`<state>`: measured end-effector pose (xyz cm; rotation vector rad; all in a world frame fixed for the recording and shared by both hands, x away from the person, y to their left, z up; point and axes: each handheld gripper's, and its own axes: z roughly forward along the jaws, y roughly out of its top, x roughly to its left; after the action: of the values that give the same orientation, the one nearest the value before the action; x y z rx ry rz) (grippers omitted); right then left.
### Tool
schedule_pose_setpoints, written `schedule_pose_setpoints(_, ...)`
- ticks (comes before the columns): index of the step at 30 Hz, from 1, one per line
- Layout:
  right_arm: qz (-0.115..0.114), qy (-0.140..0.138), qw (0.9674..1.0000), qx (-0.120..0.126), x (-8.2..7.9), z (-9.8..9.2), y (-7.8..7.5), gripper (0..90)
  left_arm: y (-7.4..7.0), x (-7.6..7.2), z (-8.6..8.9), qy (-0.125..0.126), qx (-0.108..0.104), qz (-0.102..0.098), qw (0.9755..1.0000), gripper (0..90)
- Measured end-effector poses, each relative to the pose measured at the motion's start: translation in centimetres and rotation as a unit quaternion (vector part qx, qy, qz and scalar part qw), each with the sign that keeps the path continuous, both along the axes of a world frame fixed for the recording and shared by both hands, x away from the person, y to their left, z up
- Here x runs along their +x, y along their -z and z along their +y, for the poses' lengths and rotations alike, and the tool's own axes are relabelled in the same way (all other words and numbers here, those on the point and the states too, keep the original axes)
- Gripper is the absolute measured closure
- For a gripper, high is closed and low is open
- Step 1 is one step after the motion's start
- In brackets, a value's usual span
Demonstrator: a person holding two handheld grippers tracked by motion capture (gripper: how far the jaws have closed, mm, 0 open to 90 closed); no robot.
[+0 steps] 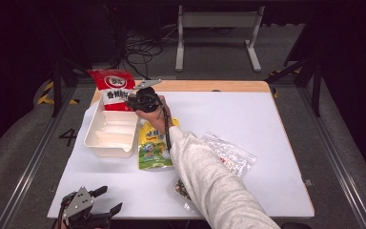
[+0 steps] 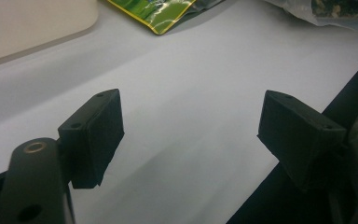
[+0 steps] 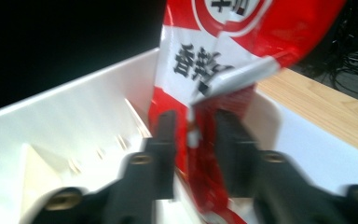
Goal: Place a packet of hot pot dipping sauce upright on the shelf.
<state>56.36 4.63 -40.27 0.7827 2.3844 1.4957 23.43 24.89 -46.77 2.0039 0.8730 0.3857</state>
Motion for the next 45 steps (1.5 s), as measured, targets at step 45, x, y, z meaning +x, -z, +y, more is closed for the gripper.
schedule_pose_setpoints(45, -0.053, -0.017, 0.9955, -0.077, -9.1, -12.4, -3.4, 71.5, -0.4, 1.9, -3.1, 0.045, 0.024, -0.007, 0.9987, 25.4)
